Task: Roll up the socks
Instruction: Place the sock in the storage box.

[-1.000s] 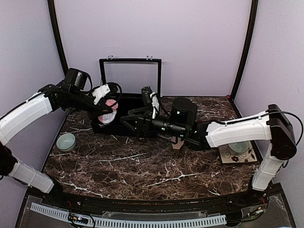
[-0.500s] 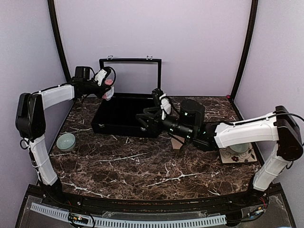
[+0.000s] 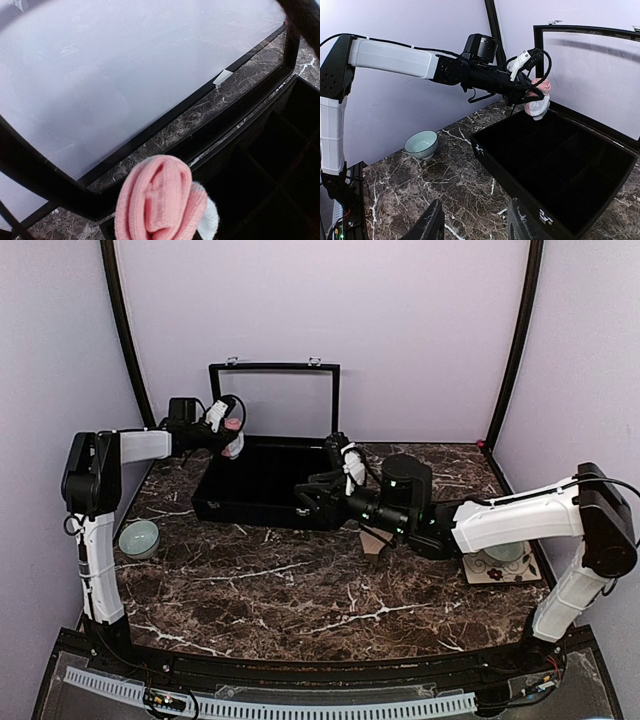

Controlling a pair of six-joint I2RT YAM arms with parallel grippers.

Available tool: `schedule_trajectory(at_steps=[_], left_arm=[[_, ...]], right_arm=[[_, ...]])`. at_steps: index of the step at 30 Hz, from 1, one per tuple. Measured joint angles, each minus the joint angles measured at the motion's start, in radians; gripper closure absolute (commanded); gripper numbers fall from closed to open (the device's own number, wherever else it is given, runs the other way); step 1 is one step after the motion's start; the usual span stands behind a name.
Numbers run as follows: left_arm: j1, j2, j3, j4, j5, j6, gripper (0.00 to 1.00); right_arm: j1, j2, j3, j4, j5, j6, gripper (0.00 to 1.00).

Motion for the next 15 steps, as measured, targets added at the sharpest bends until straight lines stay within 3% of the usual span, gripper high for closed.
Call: schedule_trajectory(at_steps=[15], left_arm=[[-0.005, 0.093, 0.022, 0.130, -0.031, 0.001, 1.00]], right_arm=[[-0.024, 0.000, 0.000, 0.000, -0.042, 0.055, 0.64]])
